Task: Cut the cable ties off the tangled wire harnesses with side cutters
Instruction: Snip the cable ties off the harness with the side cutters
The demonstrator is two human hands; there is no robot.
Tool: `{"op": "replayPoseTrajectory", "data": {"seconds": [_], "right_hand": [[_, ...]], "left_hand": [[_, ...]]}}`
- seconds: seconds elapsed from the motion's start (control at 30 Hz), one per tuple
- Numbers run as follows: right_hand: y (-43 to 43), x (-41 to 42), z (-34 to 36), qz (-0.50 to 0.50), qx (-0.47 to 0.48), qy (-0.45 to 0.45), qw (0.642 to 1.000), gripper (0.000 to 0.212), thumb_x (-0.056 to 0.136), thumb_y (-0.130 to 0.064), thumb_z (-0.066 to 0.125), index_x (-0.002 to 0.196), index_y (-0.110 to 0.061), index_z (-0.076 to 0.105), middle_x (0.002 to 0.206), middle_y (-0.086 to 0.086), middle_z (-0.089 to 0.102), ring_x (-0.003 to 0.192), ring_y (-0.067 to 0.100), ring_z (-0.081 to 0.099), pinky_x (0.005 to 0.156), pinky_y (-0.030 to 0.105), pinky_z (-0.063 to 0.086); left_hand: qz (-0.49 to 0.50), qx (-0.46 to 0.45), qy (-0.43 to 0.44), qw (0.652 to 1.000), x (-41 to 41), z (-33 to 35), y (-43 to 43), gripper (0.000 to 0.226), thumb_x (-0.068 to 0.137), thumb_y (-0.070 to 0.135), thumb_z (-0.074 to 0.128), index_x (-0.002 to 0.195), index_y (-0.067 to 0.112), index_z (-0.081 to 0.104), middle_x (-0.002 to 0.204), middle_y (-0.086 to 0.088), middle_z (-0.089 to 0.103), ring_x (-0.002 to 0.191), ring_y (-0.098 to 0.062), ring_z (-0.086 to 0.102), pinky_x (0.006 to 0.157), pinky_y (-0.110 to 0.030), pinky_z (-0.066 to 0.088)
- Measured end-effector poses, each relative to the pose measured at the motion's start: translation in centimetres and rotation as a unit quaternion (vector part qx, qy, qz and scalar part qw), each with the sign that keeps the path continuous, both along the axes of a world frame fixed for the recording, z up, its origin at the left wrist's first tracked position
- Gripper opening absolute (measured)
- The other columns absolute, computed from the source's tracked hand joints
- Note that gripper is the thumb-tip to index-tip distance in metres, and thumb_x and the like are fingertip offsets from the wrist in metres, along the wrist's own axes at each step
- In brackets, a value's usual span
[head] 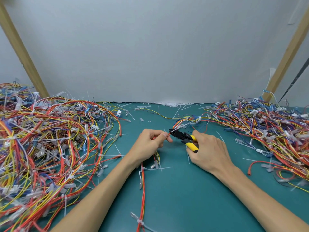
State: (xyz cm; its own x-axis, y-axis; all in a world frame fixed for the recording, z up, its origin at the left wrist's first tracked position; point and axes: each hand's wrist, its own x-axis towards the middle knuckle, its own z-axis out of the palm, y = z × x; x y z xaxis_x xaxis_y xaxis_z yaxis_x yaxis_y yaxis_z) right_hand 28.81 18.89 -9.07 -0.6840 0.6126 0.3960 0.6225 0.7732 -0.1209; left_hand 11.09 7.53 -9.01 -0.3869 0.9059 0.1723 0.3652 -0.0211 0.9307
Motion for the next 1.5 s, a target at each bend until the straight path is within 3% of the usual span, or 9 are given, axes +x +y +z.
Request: {"op": "replayPoseTrajectory", "data": {"seconds": [0.3, 0.8, 0.9, 1.07, 1.13, 1.37, 1.5], "right_hand": [[0.07, -0.01, 0.03, -0.005, 0.004, 0.004, 1.000, 0.027, 0.080, -0.042, 0.056, 0.075, -0.024, 0.037, 0.066, -0.007, 0.052, 0.064, 0.028, 0.049, 0.053, 0.032, 0.033], [-0.04, 0.04, 0.17, -0.008, 0.010, 0.005, 1.000, 0.026, 0.080, -0.043, 0.057, 0.076, -0.022, 0.041, 0.064, -0.006, 0.051, 0.066, 0.032, 0.055, 0.052, 0.032, 0.032], [0.00, 0.03, 0.14, -0.004, 0.011, 0.005, 1.000, 0.027, 0.080, -0.043, 0.057, 0.075, -0.022, 0.041, 0.064, -0.005, 0.053, 0.066, 0.032, 0.055, 0.052, 0.032, 0.033], [-0.04, 0.03, 0.18, -0.007, 0.017, 0.002, 1.000, 0.027, 0.079, -0.042, 0.058, 0.074, -0.023, 0.039, 0.059, -0.007, 0.040, 0.060, 0.030, 0.044, 0.052, 0.032, 0.032], [-0.06, 0.05, 0.18, -0.007, 0.016, 0.008, 1.000, 0.028, 0.078, -0.042, 0.058, 0.073, -0.023, 0.039, 0.059, -0.007, 0.042, 0.059, 0.028, 0.040, 0.051, 0.032, 0.032], [-0.19, 0.12, 0.07, -0.030, 0.034, 0.043, 0.998, 0.030, 0.077, -0.040, 0.061, 0.074, -0.023, 0.036, 0.060, -0.007, 0.042, 0.063, 0.031, 0.052, 0.050, 0.031, 0.027], [0.22, 0.20, 0.20, -0.053, 0.043, 0.090, 0.994, 0.026, 0.077, -0.036, 0.065, 0.085, -0.024, 0.044, 0.069, -0.007, 0.042, 0.072, 0.028, 0.052, 0.055, 0.031, 0.028]], "left_hand": [[-0.005, 0.000, 0.001, 1.000, -0.09, -0.08, 0.04, 0.034, 0.100, 0.027, 0.050, 0.077, 0.025, 0.074, 0.049, 0.012, 0.030, 0.049, -0.009, 0.026, 0.047, -0.022, 0.022], [-0.005, -0.003, -0.006, 1.000, -0.03, 0.03, 0.09, 0.034, 0.101, 0.024, 0.049, 0.077, 0.022, 0.073, 0.047, 0.012, 0.029, 0.043, -0.004, 0.029, 0.044, -0.015, 0.023], [-0.005, -0.003, -0.005, 1.000, 0.05, 0.10, -0.01, 0.033, 0.101, 0.024, 0.049, 0.078, 0.021, 0.073, 0.049, 0.011, 0.028, 0.045, -0.006, 0.026, 0.045, -0.016, 0.022], [-0.006, -0.004, -0.006, 1.000, 0.14, 0.27, -0.08, 0.033, 0.102, 0.023, 0.048, 0.080, 0.019, 0.073, 0.050, 0.011, 0.027, 0.048, -0.008, 0.024, 0.047, -0.024, 0.019], [-0.006, -0.002, -0.007, 1.000, 0.17, 0.30, -0.11, 0.033, 0.102, 0.023, 0.048, 0.080, 0.019, 0.073, 0.049, 0.012, 0.027, 0.049, -0.008, 0.025, 0.047, -0.024, 0.019], [-0.002, -0.002, -0.011, 1.000, 0.17, 0.28, -0.05, 0.034, 0.102, 0.022, 0.047, 0.081, 0.019, 0.072, 0.051, 0.012, 0.028, 0.046, -0.004, 0.031, 0.047, -0.018, 0.024], [0.000, -0.007, -0.012, 1.000, 0.14, 0.29, -0.01, 0.034, 0.103, 0.022, 0.045, 0.081, 0.020, 0.071, 0.051, 0.012, 0.028, 0.044, -0.002, 0.031, 0.046, -0.017, 0.023]]}}
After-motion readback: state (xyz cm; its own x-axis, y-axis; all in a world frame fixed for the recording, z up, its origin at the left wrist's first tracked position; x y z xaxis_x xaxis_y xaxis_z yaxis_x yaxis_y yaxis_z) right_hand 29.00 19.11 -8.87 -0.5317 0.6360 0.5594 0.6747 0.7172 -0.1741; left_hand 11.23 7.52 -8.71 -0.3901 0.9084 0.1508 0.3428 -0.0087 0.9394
